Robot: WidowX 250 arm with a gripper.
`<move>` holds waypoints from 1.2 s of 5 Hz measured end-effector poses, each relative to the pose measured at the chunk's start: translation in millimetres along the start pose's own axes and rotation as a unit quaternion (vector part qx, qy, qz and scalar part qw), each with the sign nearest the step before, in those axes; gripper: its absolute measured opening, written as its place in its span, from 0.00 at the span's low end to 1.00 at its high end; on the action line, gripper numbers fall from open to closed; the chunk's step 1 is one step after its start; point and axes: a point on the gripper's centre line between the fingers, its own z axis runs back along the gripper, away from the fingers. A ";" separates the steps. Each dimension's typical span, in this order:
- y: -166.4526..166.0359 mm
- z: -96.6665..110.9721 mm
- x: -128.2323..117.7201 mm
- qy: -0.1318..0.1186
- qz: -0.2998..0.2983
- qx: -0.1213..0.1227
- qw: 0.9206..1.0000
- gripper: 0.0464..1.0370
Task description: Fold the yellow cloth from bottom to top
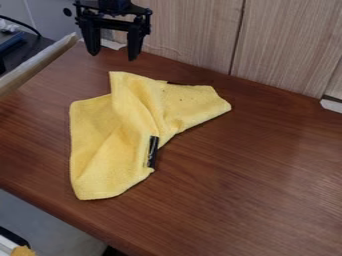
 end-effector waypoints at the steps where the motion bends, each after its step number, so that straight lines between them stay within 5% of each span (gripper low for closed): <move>1: -1.3 -11.1 -1.7 0.017 0.000 0.000 1.000 0.96; 2: -9.8 -25.8 -13.6 0.039 -0.011 0.004 0.999 0.96; 4: -13.2 -25.1 -59.8 0.034 -0.034 0.004 0.999 0.96; 6: -13.2 -55.6 -111.5 0.029 -0.065 0.002 0.997 0.96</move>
